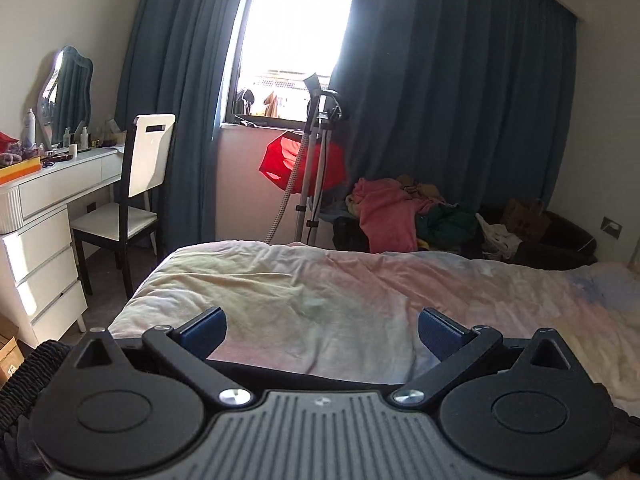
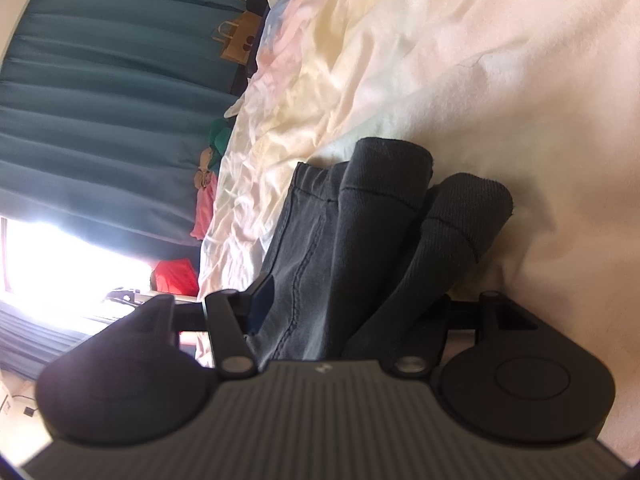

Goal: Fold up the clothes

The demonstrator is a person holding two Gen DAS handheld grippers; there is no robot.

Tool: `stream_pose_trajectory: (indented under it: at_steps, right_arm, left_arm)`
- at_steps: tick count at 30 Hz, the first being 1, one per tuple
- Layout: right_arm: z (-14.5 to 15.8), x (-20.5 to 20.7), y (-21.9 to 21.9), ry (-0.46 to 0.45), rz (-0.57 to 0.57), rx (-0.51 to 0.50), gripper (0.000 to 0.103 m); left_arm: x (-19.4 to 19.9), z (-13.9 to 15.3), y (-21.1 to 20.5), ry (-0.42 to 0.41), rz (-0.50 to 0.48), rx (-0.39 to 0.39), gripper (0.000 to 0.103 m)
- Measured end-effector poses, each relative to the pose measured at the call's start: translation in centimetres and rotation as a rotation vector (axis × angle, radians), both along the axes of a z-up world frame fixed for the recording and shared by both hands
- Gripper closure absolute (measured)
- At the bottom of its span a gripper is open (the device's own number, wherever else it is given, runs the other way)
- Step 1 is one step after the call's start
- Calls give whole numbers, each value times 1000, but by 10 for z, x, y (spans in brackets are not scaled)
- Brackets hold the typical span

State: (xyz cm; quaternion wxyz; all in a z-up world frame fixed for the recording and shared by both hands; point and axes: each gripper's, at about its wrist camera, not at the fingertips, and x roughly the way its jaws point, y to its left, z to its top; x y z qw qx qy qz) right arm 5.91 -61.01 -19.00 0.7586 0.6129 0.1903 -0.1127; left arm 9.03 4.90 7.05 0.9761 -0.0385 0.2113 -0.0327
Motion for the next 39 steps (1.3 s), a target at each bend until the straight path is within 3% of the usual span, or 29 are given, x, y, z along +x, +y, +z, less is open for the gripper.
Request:
stream_pose_trajectory:
  at_steps: [2,6,8,14,19,22,26,33,39]
  right_arm:
    - [1,1,0,-12,2,-9,42]
    - [2,4,2,-24,2,-21,43]
    - [6,4,4,-29,-14,-31,53]
    - [15,14,12,-19,-14,-100,57]
    - [13,24,13,56,-20,-153,85]
    - [17,30,15,79,-28,-210,91]
    - [60,36,34,26,-6,-437,93]
    - [151,43,102,-152,28,-743,93]
    - [217,56,204,-278,209,-1084,93]
  left_arm:
    - [2,-28,-22,26,-14,73,0]
    - [-4,-88,-25,91,-2,110,0]
    - [-6,-115,-22,116,34,142,1]
    - [-6,-155,0,207,55,172,1]
    - [-13,-174,3,257,66,187,2]
    - [-15,-186,-4,286,44,259,1]
    - [-11,-197,0,331,37,250,0]
    - [-12,-195,2,327,27,274,0]
    - [-18,-180,16,333,51,210,1]
